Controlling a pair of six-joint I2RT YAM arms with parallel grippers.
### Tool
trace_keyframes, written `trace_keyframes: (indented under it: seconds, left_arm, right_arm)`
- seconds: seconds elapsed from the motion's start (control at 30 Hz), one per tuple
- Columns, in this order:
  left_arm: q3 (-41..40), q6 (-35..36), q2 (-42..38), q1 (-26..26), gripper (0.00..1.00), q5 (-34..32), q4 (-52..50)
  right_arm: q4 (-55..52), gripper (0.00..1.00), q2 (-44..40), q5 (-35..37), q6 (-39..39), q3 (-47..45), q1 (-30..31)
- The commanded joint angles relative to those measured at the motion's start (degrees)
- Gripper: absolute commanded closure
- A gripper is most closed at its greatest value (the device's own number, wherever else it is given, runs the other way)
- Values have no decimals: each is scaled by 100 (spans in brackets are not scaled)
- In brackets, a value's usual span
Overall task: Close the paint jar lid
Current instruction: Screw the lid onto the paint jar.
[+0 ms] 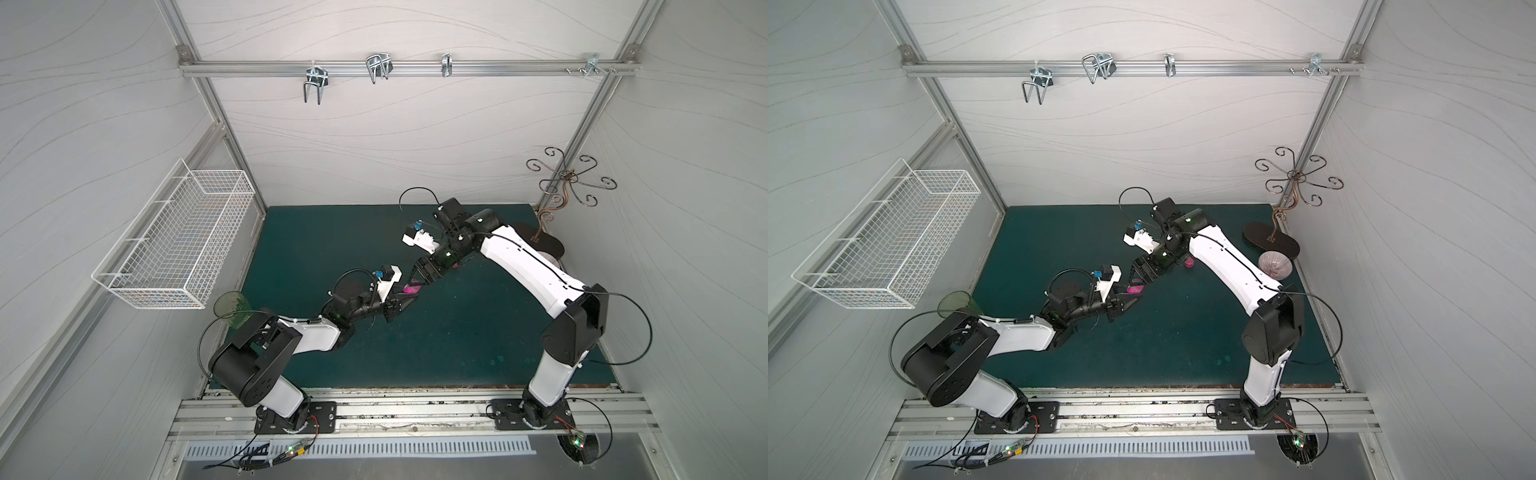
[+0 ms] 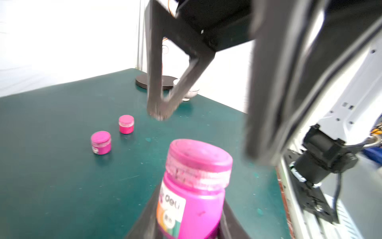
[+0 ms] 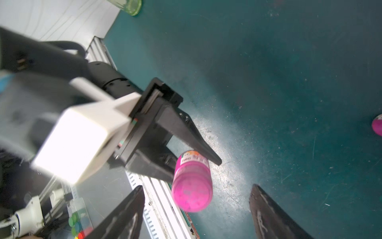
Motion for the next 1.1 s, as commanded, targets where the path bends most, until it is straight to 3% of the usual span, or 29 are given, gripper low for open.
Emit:
trace_keyframes:
  seconds: [0.0, 0.17, 0.43, 0.53, 0.67, 0.73, 0.83, 1.0, 1.07]
  left_arm:
    - [152, -370, 57, 99, 100, 576, 672]
    - [293, -927, 93, 201, 100, 1288, 875]
    - [353, -1130, 111, 207, 100, 1608, 826]
    - [372, -1115, 112, 201, 100, 1669, 729]
    - [336, -1131, 120, 204, 100, 1562, 788]
    - [282, -1225, 138, 210, 100, 1444, 997]
    - [143, -1295, 85, 227, 100, 1061, 1386]
    - [163, -1397, 160, 228, 100, 551, 1993]
    - [231, -1455, 172, 228, 100, 419, 2107]
  right_arm:
    - [-271, 19, -354, -409, -843, -236, -103]
    - [-107, 20, -713, -536, -2104, -765, -87]
    - [-249, 23, -651, -752, -3108, -580, -131]
    - [-454, 24, -483, -694, -3333, -345, -131]
    - [-450, 26, -305, -832, -3026, -90, -131]
    - [9, 23, -494, -993, -2535, -322, -165]
    - [791, 23, -876, -1791, -1472, -807, -483]
    - [3975, 19, -1798, -3105, 2335, -2561, -939]
    - [4841, 19, -1985, -3334, 3504, -3042, -1009]
